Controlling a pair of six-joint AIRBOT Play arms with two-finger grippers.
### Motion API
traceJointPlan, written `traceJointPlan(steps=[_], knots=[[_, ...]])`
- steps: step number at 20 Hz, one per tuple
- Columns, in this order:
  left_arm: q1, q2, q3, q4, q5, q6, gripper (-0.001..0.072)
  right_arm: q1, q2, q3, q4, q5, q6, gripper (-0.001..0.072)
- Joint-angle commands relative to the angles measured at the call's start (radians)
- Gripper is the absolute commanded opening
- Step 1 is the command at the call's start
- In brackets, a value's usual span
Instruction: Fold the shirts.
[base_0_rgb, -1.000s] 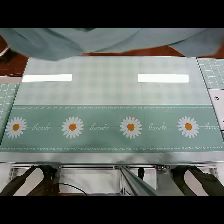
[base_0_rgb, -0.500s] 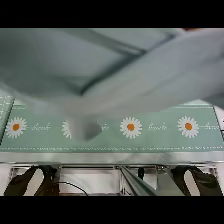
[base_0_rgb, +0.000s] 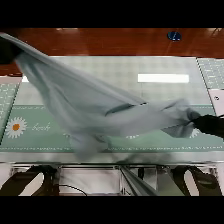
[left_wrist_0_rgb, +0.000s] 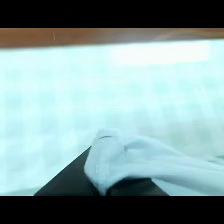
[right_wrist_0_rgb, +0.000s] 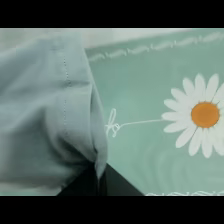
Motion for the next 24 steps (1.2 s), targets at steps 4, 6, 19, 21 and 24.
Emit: traceJointPlan(steps=[4, 6, 19, 21, 24], knots=[[-0.027, -0.339, -0.12, -0.16, 0.156, -0.01, 0.0021, 0.0, -0.45, -0.085, 0.004, -0.396, -0.011, 0.0029], [-0.027, -0.433, -0.117, -0.214, 0.217, -0.01, 0.0021, 0.0, -0.634, 0.023, 0.072, -0.401, -0.073, 0.003], [0.373, -0.453, -0.124, -0.098, -0.17, -0.01, 0.051, -0.237, -0.861, 0.543, 0.15, -0.078, -0.123, 0.0408], [0.47, -0.373, -0.309, -0.188, -0.162, 0.048, 0.051, -0.281, -0.749, 0.355, 0.15, -0.153, -0.129, 0.0407], [0.54, -0.339, -0.542, -0.308, -0.169, 0.128, 0.051, -0.298, -0.63, 0.051, 0.181, -0.28, -0.13, 0.0407]])
